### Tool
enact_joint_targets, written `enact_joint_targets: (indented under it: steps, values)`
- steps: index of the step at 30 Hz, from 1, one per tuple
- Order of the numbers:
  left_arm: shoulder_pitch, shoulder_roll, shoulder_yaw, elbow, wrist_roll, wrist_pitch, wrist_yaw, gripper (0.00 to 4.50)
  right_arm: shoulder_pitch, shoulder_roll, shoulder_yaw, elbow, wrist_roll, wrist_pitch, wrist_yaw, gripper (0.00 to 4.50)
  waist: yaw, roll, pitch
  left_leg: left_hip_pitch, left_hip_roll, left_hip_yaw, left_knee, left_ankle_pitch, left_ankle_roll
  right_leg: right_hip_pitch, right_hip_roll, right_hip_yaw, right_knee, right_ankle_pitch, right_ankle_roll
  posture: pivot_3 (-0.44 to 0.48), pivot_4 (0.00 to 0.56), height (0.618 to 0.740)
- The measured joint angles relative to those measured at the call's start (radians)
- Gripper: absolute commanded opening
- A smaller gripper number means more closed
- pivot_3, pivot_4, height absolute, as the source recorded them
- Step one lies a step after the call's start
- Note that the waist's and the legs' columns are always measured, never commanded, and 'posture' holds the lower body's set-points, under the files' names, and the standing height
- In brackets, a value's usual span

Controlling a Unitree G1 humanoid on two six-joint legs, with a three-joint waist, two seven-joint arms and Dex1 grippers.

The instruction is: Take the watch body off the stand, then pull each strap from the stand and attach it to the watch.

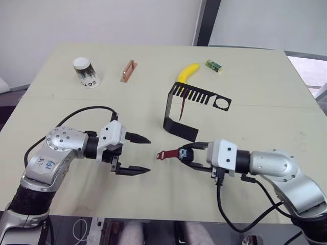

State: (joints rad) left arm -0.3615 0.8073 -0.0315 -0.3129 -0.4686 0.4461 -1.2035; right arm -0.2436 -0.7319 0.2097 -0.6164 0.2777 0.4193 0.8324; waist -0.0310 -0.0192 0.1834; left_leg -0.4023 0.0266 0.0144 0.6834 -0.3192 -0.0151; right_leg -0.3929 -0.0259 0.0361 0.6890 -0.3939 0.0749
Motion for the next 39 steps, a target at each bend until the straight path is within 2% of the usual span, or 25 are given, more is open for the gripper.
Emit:
enact_joint_targets:
  steps: [5, 16, 18, 19, 23, 27, 29, 31, 32, 34, 36, 37, 38, 39]
  values:
    - [0.058, 0.006, 0.018, 0.003, 0.012, -0.047, 0.007, 4.48, 0.016, 0.085, 0.072, 0.074, -0.058, 0.041, -0.065, 1.61, 0.001, 0.000, 0.000, 0.000, -0.001, 0.000, 0.000, 0.000, 0.000, 0.000, 0.000, 0.000, 0.000, 0.000, 0.000, 0.000, 0.150, 0.740]
    - [0.082, 0.020, 0.033, 0.003, 0.004, -0.052, 0.008, 4.48, 0.060, 0.099, 0.140, 0.122, -0.141, 0.030, -0.080, 1.61, 0.001, 0.000, 0.000, 0.000, -0.001, 0.000, 0.000, 0.000, 0.000, 0.000, 0.000, 0.000, 0.000, 0.000, 0.000, 0.000, 0.150, 0.740]
    - [0.080, 0.020, 0.031, 0.008, 0.017, -0.080, 0.008, 4.50, 0.074, 0.094, 0.141, 0.122, -0.154, 0.031, -0.080, 2.62, 0.001, 0.000, 0.000, 0.000, -0.001, 0.000, 0.000, 0.000, 0.000, 0.000, 0.000, 0.000, 0.000, 0.000, 0.000, 0.000, 0.150, 0.740]
    - [0.073, 0.020, 0.030, 0.014, 0.029, -0.098, 0.007, 4.50, 0.077, 0.091, 0.141, 0.122, -0.163, 0.031, -0.080, 2.81, 0.002, 0.000, 0.000, 0.000, -0.001, 0.000, 0.000, 0.000, 0.000, 0.000, 0.000, 0.000, 0.000, 0.000, 0.000, 0.000, 0.150, 0.740]
    - [0.050, 0.020, 0.023, 0.022, 0.041, -0.121, -0.003, 4.50, 0.072, 0.077, 0.145, 0.137, -0.198, -0.011, -0.080, 4.37, -0.001, 0.000, 0.000, 0.000, -0.001, 0.000, 0.000, 0.000, 0.000, 0.000, 0.000, 0.000, 0.001, 0.000, 0.000, 0.000, 0.150, 0.740]
    - [0.049, 0.019, 0.014, 0.041, 0.041, -0.123, -0.007, 4.50, 0.068, 0.072, 0.137, 0.144, -0.196, -0.058, -0.063, 4.45, 0.000, 0.000, 0.000, 0.000, -0.001, 0.000, 0.000, 0.000, 0.000, 0.000, 0.000, 0.000, 0.001, 0.000, 0.000, 0.000, 0.150, 0.740]
    - [0.052, 0.009, 0.014, 0.051, 0.042, -0.127, 0.006, 4.50, 0.075, 0.030, 0.062, 0.128, -0.134, -0.097, -0.005, 4.45, 0.002, 0.000, 0.000, 0.000, -0.001, 0.000, 0.000, 0.000, 0.000, 0.000, 0.000, 0.000, 0.001, 0.000, 0.000, 0.000, 0.150, 0.740]
    - [0.054, 0.008, 0.015, 0.051, 0.042, -0.127, 0.009, 4.50, 0.078, 0.025, 0.044, 0.126, -0.126, -0.100, 0.001, 4.45, 0.002, 0.000, 0.000, 0.000, -0.001, 0.000, 0.000, 0.000, 0.000, 0.000, 0.000, 0.000, 0.001, 0.000, 0.000, 0.000, 0.150, 0.740]
    - [0.103, 0.002, 0.056, 0.044, 0.041, -0.118, 0.054, 4.50, 0.139, 0.000, -0.086, 0.091, -0.024, -0.070, 0.034, 4.45, 0.003, 0.000, 0.000, 0.000, -0.001, -0.001, 0.000, 0.000, 0.000, 0.000, 0.000, 0.000, 0.001, 0.000, 0.000, 0.000, 0.150, 0.740]
    - [0.119, 0.000, 0.070, 0.043, 0.041, -0.117, 0.065, 4.50, 0.156, -0.002, -0.116, 0.084, -0.002, -0.060, 0.038, 4.45, 0.003, 0.000, 0.000, 0.000, 0.000, -0.001, 0.000, 0.000, 0.000, 0.000, 0.000, -0.001, 0.001, 0.000, 0.000, 0.000, 0.150, 0.740]
    - [0.219, -0.042, 0.185, 0.029, 0.032, -0.076, 0.180, 4.50, 0.248, -0.005, -0.327, 0.076, 0.139, 0.011, 0.052, 4.45, 0.001, 0.000, 0.000, 0.001, 0.000, -0.001, 0.000, 0.000, 0.000, 0.001, 0.000, 0.000, 0.001, 0.000, 0.000, 0.000, 0.150, 0.740]
    - [0.293, -0.109, 0.297, 0.025, 0.006, -0.043, 0.290, 4.50, 0.321, -0.026, -0.463, 0.162, 0.178, 0.026, 0.078, 4.45, 0.004, -0.002, -0.002, 0.002, 0.000, -0.002, 0.000, 0.000, 0.001, 0.003, 0.000, 0.000, 0.000, 0.000, 0.000, 0.000, 0.150, 0.740]
    - [0.331, -0.166, 0.380, 0.120, 0.013, -0.074, 0.390, 4.50, 0.331, -0.012, -0.605, 0.259, 0.248, 0.062, 0.081, 4.45, 0.003, 0.000, -0.002, 0.012, -0.001, -0.001, -0.002, -0.001, 0.002, 0.012, 0.000, 0.000, -0.002, 0.000, 0.000, 0.000, 0.150, 0.740]
    - [0.353, -0.177, 0.421, 0.159, 0.014, -0.076, 0.423, 4.50, 0.343, -0.008, -0.673, 0.290, 0.265, 0.063, 0.072, 4.21, 0.002, 0.000, -0.002, 0.016, -0.001, -0.001, -0.004, -0.005, 0.008, 0.017, 0.000, 0.000, -0.008, 0.000, 0.000, 0.000, 0.150, 0.740]
